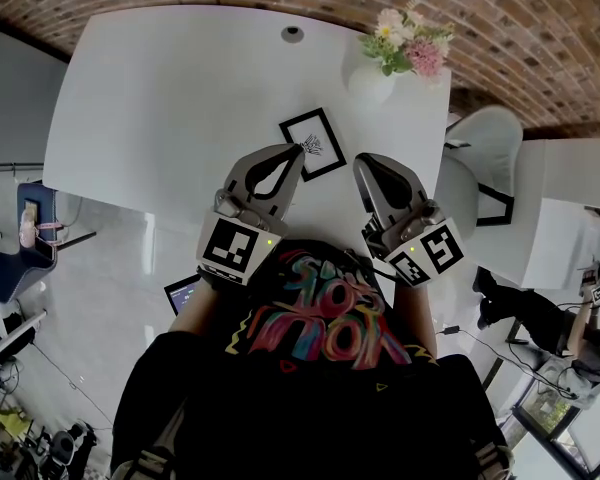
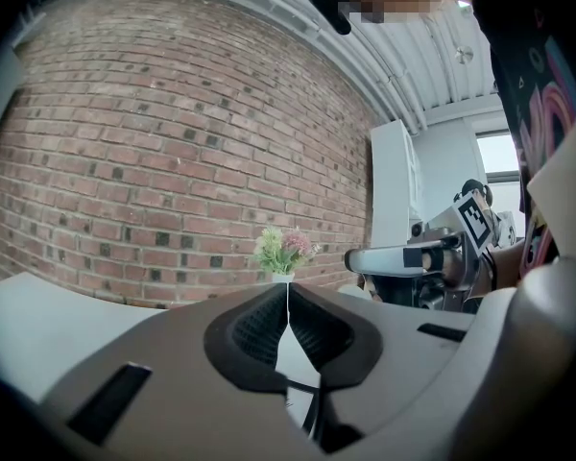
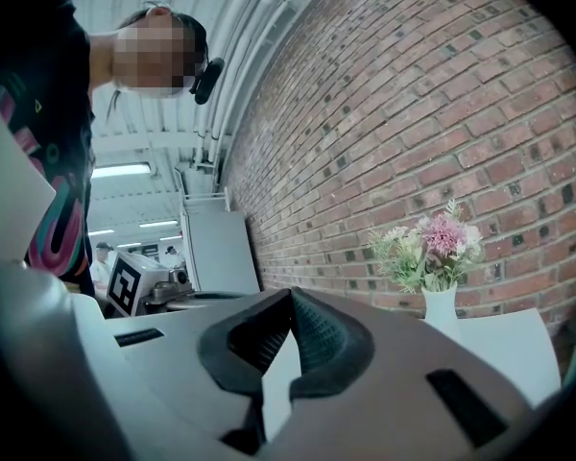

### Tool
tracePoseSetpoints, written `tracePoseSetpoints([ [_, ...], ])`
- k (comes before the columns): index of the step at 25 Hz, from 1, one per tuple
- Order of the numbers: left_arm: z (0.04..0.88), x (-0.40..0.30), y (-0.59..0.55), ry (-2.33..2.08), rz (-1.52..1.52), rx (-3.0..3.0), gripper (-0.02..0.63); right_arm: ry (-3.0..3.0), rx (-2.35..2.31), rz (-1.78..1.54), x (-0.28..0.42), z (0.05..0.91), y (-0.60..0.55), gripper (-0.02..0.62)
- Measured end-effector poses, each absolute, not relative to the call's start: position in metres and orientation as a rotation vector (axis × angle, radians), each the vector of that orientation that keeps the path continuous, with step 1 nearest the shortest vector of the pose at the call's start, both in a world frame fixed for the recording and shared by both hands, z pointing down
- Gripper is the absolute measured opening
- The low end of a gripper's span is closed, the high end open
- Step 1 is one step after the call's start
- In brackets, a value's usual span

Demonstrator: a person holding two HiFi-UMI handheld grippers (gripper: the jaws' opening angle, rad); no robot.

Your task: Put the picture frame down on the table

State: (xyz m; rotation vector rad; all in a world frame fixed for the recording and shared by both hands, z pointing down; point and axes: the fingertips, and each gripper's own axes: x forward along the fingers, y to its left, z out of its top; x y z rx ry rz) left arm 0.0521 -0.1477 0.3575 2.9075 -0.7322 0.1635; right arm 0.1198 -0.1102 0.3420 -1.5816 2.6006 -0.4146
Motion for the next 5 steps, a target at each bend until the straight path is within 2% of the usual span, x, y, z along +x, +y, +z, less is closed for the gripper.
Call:
tracePoseSetpoints([
  [5,0.3532,0.0541,-0.1491,-0.725,0.110,2.912,0.025,2.622,-1.584,-0.416,0.1171,0.3458,-0.1090,0.020],
])
